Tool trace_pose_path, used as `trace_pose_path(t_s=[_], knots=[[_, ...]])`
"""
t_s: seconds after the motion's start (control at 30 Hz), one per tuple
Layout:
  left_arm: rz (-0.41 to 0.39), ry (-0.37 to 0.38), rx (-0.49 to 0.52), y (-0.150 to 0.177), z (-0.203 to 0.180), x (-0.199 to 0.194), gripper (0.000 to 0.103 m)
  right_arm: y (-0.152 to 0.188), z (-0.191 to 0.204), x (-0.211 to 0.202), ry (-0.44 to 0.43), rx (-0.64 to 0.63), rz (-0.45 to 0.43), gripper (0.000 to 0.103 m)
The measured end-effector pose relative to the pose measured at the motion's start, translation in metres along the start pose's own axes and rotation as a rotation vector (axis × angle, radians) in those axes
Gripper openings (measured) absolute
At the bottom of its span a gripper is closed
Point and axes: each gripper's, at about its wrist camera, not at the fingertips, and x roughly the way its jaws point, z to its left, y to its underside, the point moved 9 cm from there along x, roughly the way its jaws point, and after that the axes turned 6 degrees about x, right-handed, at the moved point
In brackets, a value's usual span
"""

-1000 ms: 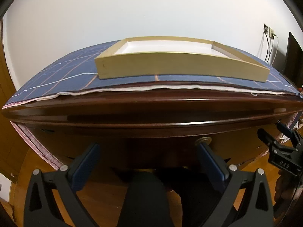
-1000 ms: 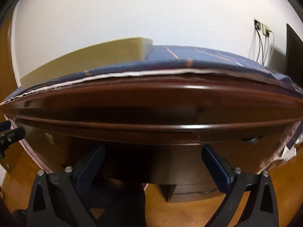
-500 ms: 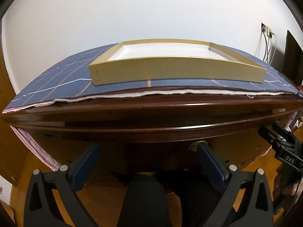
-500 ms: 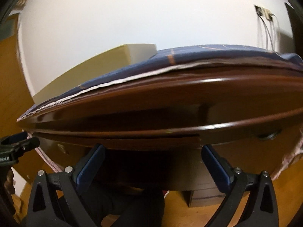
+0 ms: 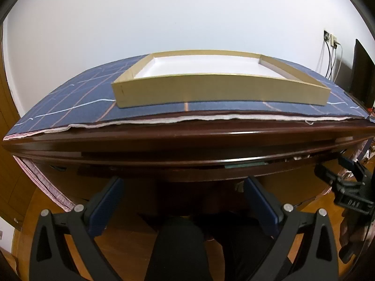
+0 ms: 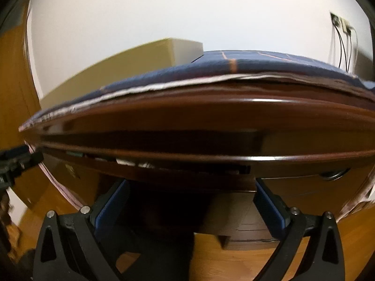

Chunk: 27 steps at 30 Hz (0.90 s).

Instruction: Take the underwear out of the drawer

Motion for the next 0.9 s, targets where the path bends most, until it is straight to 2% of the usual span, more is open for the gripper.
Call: trace_pose_path(t_s=[0.37, 0.47, 0.57, 0.63, 0.67, 0.7, 0.77, 0.9], knots=[[-0.011, -0.012, 0.011, 0.001, 0.012, -0.004, 0.103, 0.002, 0.000, -0.007, 0.008, 0.014, 0.020, 0.103], [-0.013, -0.029, -0.001, 0.002, 0.023, -0.003, 0.103, -0.010, 0.001, -0.030, 0.018, 0.063, -0.080, 0.103], [-0.013, -0.042, -0.020, 0.003, 0.033, -0.001, 0.103, -0.025, 0.024, -0.046, 0.018, 0.025, -0.166, 0.101], [-0.016, -0.043, -0.033, 0.001, 0.037, 0.001, 0.103, -0.032, 0.035, -0.043, 0.041, -0.004, -0.170, 0.081], [-0.020, -0.042, -0.037, 0.001, 0.038, 0.000, 0.103, -0.032, 0.041, -0.037, 0.053, -0.015, -0.145, 0.060], [-0.024, -0.041, -0.040, 0.000, 0.039, 0.000, 0.103, -0.032, 0.043, -0.026, 0.058, -0.011, -0.100, 0.043], [-0.019, -0.040, -0.031, 0.000, 0.039, 0.003, 0.103, -0.027, 0.042, -0.012, 0.043, 0.021, -0.034, 0.035], [0.002, -0.063, -0.022, 0.003, 0.044, 0.013, 0.102, -0.019, 0.041, 0.002, 0.049, 0.055, 0.013, 0.035]])
